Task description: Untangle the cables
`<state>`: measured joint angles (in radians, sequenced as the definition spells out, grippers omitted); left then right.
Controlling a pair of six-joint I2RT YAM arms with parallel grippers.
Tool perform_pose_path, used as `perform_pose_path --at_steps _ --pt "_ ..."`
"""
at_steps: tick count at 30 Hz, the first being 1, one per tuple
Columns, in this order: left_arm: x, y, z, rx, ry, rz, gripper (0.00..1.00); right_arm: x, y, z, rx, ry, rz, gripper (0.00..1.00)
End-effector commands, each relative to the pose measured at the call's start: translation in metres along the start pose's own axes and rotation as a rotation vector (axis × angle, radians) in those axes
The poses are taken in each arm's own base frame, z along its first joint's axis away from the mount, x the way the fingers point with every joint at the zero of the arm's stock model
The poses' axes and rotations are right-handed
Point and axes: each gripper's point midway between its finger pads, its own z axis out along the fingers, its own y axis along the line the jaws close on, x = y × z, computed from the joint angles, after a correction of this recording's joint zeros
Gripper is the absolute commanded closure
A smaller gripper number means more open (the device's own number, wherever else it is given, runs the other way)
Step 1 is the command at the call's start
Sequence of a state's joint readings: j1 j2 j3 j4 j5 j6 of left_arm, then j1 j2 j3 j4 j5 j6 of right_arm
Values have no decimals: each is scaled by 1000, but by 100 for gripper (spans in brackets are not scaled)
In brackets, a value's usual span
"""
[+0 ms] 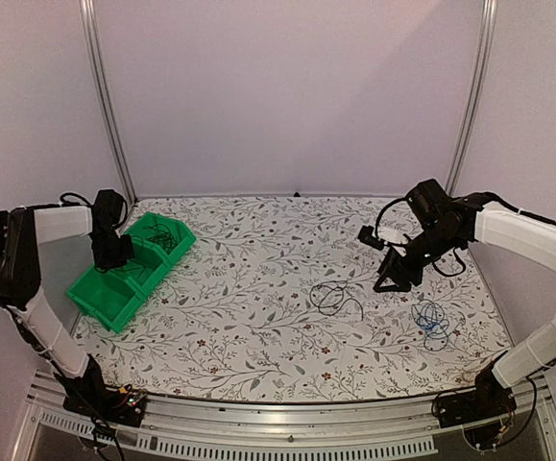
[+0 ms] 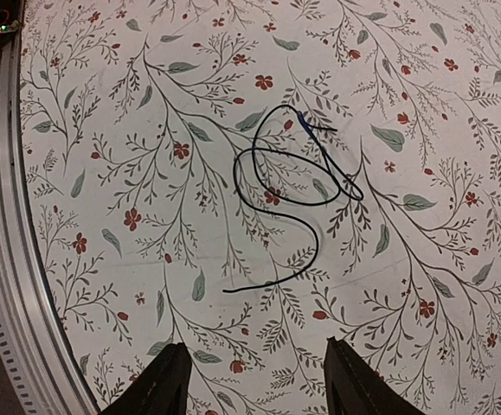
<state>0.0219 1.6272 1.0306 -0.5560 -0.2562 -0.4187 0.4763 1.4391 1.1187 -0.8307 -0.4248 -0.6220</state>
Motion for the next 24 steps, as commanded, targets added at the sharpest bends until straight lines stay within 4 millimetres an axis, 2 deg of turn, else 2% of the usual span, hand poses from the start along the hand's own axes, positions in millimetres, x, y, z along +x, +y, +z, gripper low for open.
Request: perform_pose_path --at_steps 1,4,6,12,18,21,24 --pt "18 0 22 8 187 -14 100 -4 -1 -6 15 -30 -14 43" --pt "24 -6 32 21 246 -13 100 0 2 -6 18 -25 -14 43" --pt "24 -9 31 32 252 -27 100 3 2 -8 20 -25 -11 43" --pt "7 -4 7 46 154 -50 100 5 1 -11 23 -34 1 43" --pt "-3 5 -34 51 112 -55 72 3 0 -12 21 -41 1 43" --pt "-6 13 -54 44 91 -61 65 1 0 -12 17 -45 1 43" --pt "-12 19 -70 50 66 -73 63 0 0 -12 17 -48 0 43"
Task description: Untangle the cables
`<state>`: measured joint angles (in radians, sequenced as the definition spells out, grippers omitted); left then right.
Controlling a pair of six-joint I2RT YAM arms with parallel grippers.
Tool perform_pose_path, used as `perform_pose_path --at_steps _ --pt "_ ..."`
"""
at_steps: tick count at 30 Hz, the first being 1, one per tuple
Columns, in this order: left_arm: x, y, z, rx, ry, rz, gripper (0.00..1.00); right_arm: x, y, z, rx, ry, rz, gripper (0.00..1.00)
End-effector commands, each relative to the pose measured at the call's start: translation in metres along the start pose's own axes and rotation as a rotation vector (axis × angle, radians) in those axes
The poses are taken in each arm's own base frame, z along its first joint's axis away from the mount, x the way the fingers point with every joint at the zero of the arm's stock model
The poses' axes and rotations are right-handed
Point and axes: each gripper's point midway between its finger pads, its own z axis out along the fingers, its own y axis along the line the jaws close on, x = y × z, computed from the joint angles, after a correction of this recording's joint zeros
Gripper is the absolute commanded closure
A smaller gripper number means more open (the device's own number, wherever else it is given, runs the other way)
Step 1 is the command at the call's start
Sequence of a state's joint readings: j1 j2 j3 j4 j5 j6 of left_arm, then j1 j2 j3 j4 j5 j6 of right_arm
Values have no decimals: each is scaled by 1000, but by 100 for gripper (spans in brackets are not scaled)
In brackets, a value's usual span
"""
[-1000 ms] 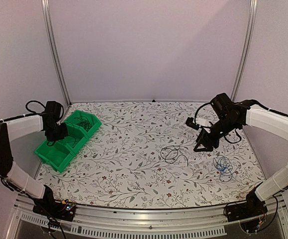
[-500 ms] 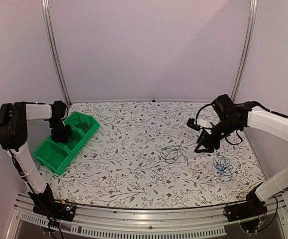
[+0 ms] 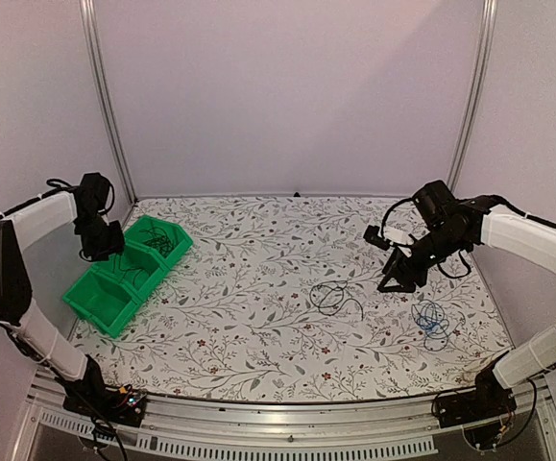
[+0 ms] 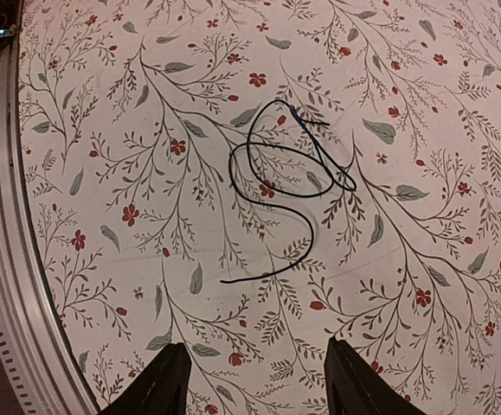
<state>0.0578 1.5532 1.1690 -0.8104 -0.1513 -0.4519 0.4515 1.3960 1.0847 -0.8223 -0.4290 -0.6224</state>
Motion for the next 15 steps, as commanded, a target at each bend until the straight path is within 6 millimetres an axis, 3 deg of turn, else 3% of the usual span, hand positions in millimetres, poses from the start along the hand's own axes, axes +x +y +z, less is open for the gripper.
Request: perform_pose_path --at_steps 1,5,9,12,14,15 --pt "-8 9 -30 2 -28 -16 63 -8 1 -6 0 -31 -15 43" --pt "-32 -12 -55 111 -116 -30 62 -17 -8 -13 43 -42 -31 43" --pt "-57 -71 -100 328 -287 95 63 -26 -17 -20 93 -59 -37 45" --pt "-49 -133 -146 535 -420 269 63 -25 -21 -18 110 -60 -41 47" --pt "-34 -171 -176 678 -519 379 63 -23 -22 -12 101 -48 -42 49" --pt "-16 -192 -189 759 -544 442 63 -21 -23 -5 84 -34 -42 50"
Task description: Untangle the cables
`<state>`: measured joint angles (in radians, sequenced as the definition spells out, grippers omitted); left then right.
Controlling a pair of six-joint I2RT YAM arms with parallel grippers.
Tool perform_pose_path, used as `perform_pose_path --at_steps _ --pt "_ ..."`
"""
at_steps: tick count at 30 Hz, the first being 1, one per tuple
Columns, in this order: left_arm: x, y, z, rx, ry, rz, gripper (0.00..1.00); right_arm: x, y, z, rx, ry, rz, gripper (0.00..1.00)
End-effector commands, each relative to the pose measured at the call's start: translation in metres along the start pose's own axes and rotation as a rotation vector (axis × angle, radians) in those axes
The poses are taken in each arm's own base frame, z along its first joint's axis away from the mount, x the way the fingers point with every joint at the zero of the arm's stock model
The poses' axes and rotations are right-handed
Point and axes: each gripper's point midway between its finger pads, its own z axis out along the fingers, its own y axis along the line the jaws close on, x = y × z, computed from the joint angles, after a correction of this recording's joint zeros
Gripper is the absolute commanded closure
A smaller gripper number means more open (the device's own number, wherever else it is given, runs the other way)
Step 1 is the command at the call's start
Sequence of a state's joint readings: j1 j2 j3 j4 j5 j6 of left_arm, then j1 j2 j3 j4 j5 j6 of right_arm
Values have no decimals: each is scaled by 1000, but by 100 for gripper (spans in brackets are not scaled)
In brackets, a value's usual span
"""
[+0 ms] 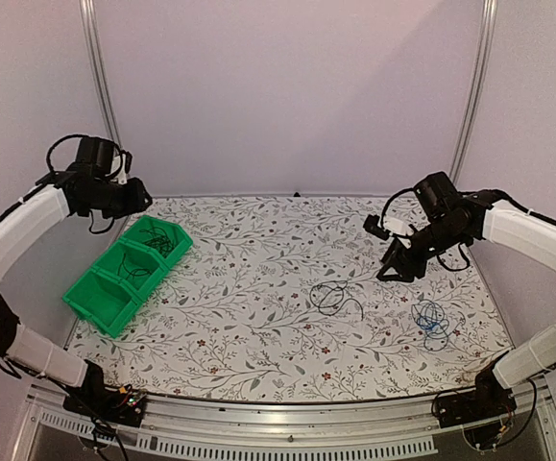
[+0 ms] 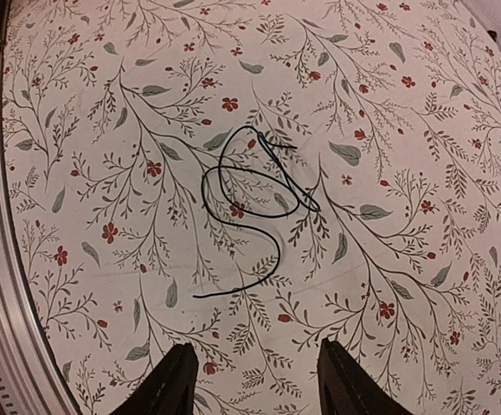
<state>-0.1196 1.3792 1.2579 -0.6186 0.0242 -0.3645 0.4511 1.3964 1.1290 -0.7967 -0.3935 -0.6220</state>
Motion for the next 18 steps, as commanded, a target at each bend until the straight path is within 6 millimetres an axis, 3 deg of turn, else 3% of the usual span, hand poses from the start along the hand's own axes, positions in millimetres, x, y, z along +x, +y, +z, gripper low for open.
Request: perform_pose_path --at_steps 1,5,10,14,18 --pt "0 -127 -39 424 -200 252 64 0 -9 12 0 18 -9 52" --pt "41 -184 -39 579 -159 290 64 19 -4 41 -90 89 7 54" --pt "87 -226 -25 621 -51 295 64 39 30 58 -214 101 -67 51" --pt "108 -248 -23 657 -10 315 64 55 41 70 -233 119 -183 47" --pt "113 -256 -22 658 5 314 64 60 40 90 -226 137 -233 46"
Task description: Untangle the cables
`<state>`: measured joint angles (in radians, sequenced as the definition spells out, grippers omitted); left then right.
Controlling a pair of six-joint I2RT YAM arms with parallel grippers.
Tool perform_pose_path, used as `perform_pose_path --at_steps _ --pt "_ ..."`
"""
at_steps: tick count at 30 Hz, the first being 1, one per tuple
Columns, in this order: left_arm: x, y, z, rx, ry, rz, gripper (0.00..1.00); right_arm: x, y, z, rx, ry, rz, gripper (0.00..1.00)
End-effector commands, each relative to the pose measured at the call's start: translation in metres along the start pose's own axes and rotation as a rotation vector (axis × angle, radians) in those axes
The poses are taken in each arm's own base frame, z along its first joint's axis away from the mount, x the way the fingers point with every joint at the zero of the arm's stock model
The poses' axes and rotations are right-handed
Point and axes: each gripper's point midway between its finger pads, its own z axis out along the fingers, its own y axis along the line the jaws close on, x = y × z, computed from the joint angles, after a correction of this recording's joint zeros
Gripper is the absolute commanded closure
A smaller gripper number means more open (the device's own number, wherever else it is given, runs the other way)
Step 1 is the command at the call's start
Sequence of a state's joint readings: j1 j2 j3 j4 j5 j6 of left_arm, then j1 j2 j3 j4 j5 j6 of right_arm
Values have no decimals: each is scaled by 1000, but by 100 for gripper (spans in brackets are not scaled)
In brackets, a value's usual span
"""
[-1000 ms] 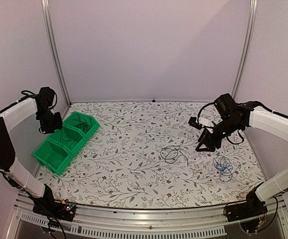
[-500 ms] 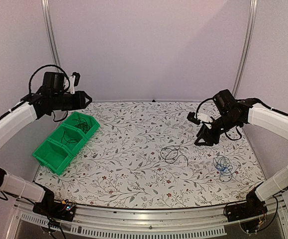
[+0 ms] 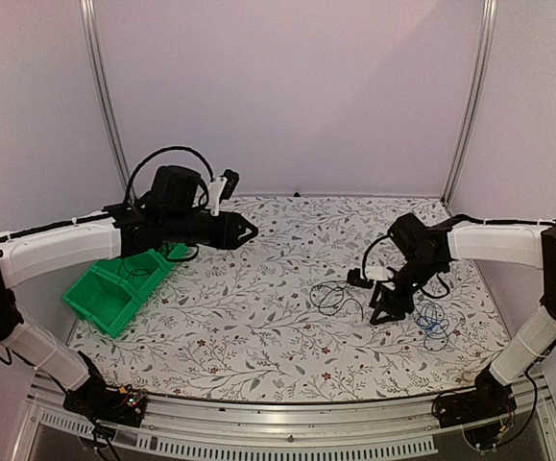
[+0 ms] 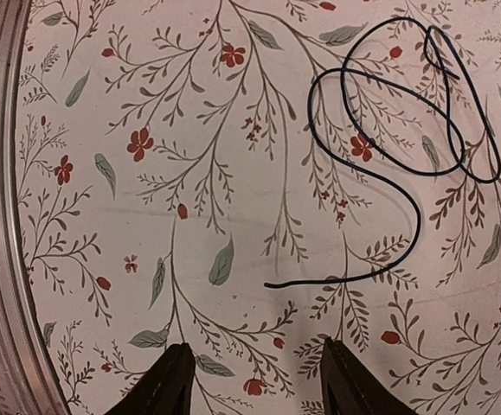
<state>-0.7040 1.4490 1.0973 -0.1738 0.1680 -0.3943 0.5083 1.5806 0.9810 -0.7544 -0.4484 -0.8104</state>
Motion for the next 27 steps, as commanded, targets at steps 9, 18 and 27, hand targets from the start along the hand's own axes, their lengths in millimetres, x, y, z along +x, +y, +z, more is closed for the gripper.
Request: perform_pose_path --at_steps 9,18,27 --pt "-6 1 2 -53 -14 -32 64 -10 -10 50 12 14 -180 49" --pt "-2 6 2 -69 -17 -44 64 -6 -18 59 29 28 -157 85" --pt "-5 -42 6 41 -148 236 52 -121 -4 -68 49 -220 -179 100"
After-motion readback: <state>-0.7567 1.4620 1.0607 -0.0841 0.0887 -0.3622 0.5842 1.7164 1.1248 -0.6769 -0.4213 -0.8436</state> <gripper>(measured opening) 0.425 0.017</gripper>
